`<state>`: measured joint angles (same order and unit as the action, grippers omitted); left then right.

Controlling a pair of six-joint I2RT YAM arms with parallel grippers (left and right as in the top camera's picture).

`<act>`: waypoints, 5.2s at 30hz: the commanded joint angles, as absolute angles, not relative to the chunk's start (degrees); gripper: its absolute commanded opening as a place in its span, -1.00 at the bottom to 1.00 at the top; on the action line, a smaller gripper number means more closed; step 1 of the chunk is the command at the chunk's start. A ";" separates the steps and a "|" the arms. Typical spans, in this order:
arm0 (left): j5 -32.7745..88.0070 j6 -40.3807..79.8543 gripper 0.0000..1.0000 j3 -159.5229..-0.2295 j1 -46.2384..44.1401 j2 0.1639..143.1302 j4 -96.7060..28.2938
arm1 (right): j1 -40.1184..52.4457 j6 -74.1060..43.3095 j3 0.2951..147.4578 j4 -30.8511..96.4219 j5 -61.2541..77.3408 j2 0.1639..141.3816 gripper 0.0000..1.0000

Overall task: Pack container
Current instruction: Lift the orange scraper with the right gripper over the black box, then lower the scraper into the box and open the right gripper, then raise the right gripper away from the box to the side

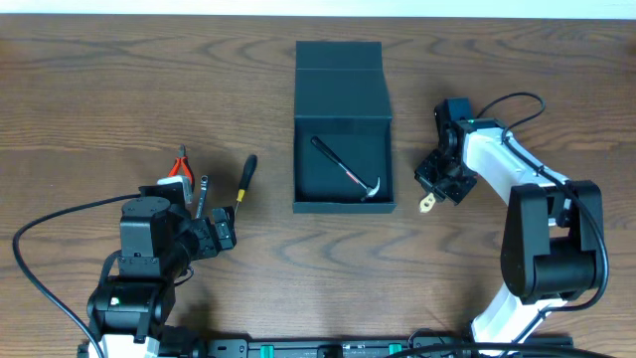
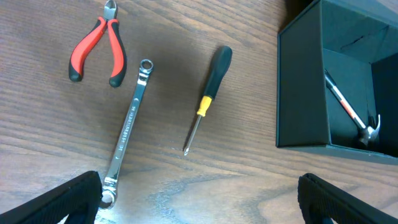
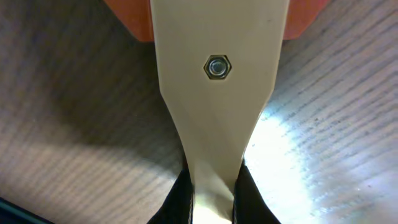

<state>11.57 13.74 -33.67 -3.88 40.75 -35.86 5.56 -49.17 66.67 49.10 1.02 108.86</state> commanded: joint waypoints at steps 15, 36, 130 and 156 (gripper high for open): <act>10.90 14.04 0.97 -34.81 -4.05 40.71 -35.94 | 15.49 -10.94 83.72 55.66 -2.74 94.94 -0.98; 10.90 14.04 0.97 -34.81 -4.05 40.71 -35.99 | 29.52 45.15 87.53 57.87 9.08 93.10 -0.98; 10.90 14.04 0.97 -34.81 -4.05 40.71 -35.99 | 25.98 32.77 80.77 52.53 11.03 106.56 -0.11; 10.94 14.06 0.97 -34.79 -4.05 40.71 -35.92 | 22.96 11.44 98.72 52.49 7.55 100.55 0.99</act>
<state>11.60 13.74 -33.67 -3.88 40.75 -35.79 25.10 19.53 93.86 52.58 10.24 104.95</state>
